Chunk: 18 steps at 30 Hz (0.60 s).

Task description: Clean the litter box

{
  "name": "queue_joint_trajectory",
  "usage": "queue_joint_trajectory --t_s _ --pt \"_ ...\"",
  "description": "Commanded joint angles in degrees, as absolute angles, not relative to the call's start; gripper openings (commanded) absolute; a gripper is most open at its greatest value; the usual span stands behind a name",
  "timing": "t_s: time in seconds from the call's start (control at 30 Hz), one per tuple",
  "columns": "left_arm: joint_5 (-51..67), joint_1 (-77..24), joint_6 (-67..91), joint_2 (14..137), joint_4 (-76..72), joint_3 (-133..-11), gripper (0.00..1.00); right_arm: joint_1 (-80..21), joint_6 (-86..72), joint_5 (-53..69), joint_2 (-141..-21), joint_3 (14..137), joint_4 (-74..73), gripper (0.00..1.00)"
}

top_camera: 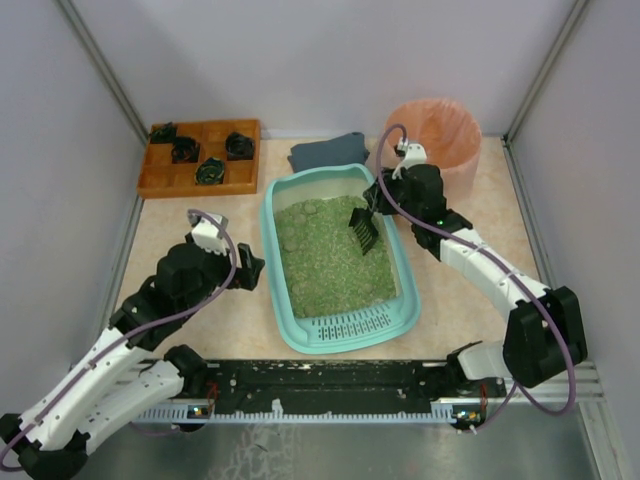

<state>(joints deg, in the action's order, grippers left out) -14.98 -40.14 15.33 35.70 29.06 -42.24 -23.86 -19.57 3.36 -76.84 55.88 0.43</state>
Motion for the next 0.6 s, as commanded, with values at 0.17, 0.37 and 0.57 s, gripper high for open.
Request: queue_joint_trajectory --t_s 0.17,0.37,0.57 --pt "-14.8 -40.4 13.7 39.8 27.3 -42.3 0.98 -24.1 -17.9 6.7 -76.8 57.7 2.3 0.37" --pt "-14.9 -40.4 13.8 40.1 27.6 -42.5 0.98 -24.5 -17.1 6.5 -78.1 57.5 1.8 0.35" --pt "-15.4 -40.4 13.9 39.7 27.4 -42.2 0.98 -26.2 -16.3 4.3 -79.7 57.3 1.2 0.32"
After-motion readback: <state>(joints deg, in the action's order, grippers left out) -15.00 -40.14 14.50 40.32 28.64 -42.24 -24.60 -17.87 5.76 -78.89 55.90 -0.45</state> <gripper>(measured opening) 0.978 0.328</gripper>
